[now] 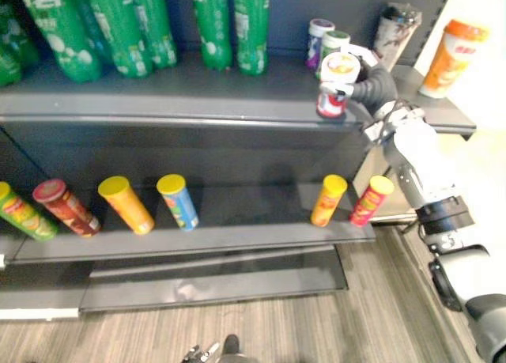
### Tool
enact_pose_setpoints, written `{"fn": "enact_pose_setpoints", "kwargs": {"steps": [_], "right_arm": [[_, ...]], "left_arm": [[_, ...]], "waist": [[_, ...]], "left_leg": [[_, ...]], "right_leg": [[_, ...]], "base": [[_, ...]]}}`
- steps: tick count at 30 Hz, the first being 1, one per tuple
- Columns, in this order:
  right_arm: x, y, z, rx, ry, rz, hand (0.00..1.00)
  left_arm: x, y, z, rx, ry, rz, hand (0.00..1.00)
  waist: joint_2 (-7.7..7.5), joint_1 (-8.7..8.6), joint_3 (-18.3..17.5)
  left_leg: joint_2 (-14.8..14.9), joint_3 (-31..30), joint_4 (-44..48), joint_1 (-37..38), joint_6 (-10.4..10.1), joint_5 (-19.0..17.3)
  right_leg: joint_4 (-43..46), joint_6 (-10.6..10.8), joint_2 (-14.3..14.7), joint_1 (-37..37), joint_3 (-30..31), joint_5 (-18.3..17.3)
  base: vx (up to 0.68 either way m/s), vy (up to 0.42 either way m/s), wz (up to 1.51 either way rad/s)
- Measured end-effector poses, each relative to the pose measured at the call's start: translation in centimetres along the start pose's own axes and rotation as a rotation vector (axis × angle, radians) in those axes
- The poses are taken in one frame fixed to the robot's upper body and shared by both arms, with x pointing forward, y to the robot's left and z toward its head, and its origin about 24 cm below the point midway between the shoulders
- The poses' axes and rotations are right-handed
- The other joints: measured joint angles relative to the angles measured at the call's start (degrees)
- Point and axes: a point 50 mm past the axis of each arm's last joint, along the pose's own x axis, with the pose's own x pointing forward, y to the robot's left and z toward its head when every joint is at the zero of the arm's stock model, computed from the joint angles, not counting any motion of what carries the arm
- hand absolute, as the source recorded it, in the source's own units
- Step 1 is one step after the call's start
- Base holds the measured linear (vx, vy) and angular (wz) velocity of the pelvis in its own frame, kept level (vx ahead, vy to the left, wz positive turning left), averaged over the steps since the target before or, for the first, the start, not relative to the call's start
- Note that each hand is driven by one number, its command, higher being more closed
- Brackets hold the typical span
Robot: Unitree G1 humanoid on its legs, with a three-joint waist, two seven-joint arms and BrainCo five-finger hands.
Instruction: Put the gum and the chips on the shelf.
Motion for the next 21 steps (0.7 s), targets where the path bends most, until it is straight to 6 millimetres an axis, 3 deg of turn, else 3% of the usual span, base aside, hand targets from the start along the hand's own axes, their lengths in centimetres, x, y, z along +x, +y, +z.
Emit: {"fn": "enact_pose_setpoints", "kwargs": {"steps": [2, 21], "right_arm": [[0.16, -0.24, -0.12, 0.000, 0.007, -0.013, 1.00], [0.63, -0.66, 0.29, -0.007, -0.016, -0.042, 1.00]], "left_arm": [[0.01, -0.05, 0.08, 0.000, -0.004, -0.001, 0.00], [0.02, -0.07, 0.35, 0.000, -0.016, -0.004, 0.00]], "waist": [[0.04, 0.84, 0.3], [-0.16, 1.15, 1.2]], "left_leg": [[-0.1, -0.3, 0.0, 0.0, 0.0, 0.0], [-0.2, -1.3, 0.0, -0.8, 0.1, 0.4]], "right_leg": [[0.0, 0.0, 0.0, 0.2, -0.3, 0.0], [0.0, -0.1, 0.0, 0.2, -1.4, 0.0]], "base": [[0.00, -0.007, 0.07], [0.00, -0.002, 0.03]]}}
